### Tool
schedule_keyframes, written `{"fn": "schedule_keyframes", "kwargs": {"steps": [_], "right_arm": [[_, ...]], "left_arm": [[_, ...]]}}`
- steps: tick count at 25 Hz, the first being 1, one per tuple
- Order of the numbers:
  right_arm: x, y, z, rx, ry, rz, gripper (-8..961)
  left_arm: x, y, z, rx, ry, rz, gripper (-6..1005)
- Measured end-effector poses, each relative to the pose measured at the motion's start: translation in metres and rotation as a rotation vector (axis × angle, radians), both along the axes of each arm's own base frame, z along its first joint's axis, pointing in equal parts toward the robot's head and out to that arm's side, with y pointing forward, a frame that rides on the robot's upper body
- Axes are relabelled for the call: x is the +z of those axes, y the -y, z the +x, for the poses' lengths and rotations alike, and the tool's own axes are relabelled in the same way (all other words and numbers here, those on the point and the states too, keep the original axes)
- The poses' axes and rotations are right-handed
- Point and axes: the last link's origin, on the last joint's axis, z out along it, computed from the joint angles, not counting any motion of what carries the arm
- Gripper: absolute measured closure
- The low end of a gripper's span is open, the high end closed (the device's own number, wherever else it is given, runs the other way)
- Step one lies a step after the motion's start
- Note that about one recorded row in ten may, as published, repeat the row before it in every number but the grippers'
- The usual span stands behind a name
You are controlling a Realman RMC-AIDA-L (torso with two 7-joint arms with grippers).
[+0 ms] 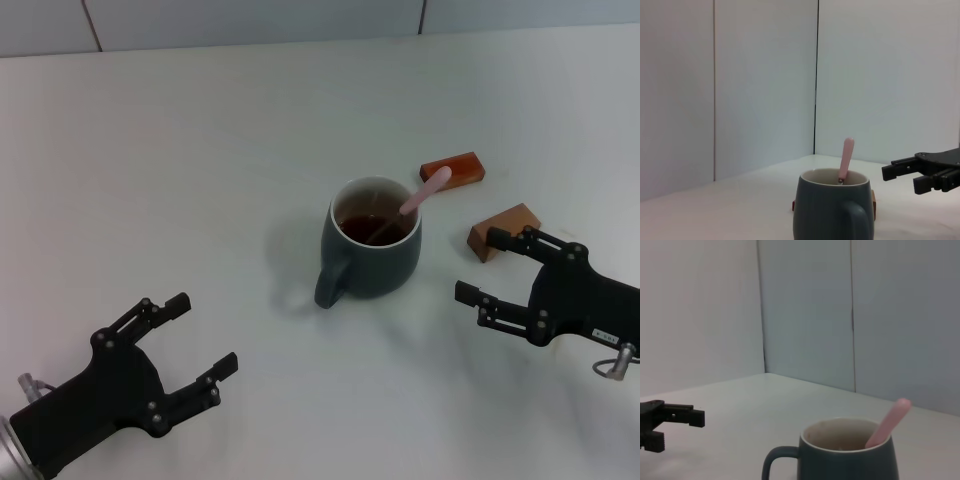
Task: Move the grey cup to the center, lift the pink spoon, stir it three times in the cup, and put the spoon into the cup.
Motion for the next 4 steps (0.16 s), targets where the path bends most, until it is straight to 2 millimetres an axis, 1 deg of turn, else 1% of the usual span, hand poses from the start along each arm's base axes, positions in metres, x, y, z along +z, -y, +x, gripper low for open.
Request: {"fn": "schedule_keyframes", "kwargs": {"steps": [4], "right_arm": [[-0.0025, -0.0003, 0.0004, -0.002, 0.012, -0.009, 170]], "left_arm": [[-0.0001, -0.0001, -0.0003, 0.003, 0.0, -0.001, 155]]}}
